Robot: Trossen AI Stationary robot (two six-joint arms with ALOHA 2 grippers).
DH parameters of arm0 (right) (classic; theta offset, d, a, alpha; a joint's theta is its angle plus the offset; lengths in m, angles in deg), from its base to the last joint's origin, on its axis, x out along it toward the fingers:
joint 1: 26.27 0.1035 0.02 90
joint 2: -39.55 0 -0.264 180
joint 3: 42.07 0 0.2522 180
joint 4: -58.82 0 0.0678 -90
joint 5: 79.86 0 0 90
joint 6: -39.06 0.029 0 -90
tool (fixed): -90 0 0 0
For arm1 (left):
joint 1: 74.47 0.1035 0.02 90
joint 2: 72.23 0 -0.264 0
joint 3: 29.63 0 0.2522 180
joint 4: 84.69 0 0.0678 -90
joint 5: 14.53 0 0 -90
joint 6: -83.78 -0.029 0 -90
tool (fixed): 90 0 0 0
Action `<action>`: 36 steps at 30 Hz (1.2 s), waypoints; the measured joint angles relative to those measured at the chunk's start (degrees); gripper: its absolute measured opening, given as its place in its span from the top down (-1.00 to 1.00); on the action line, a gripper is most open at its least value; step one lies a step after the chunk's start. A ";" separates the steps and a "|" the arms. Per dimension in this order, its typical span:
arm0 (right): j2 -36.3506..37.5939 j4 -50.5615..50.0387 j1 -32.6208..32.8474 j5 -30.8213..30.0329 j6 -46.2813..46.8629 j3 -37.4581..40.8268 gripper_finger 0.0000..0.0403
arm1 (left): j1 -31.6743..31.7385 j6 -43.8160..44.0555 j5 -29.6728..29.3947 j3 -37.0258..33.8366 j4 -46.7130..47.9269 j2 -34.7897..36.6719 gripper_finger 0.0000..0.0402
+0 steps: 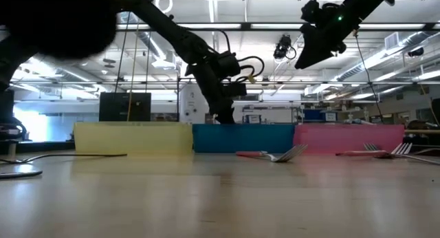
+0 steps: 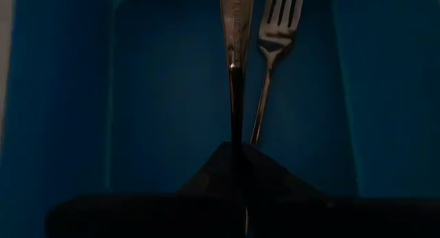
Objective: Sort silverware by color (type)
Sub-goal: Put the bottom right black fork into the blue bin, then put the right pink fork into the yellow bin
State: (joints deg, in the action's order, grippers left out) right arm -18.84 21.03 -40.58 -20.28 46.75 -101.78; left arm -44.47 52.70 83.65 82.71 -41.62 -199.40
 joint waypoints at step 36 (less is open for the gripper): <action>0.00 -12.22 0.01 23.99 0.23 0.00 0.30 | -0.57 4.23 -2.93 14.00 20.42 2.63 0.56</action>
State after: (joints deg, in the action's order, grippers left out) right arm -18.84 8.81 -40.57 3.71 46.98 -101.78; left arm -45.04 56.93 80.72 96.71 -21.20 -196.77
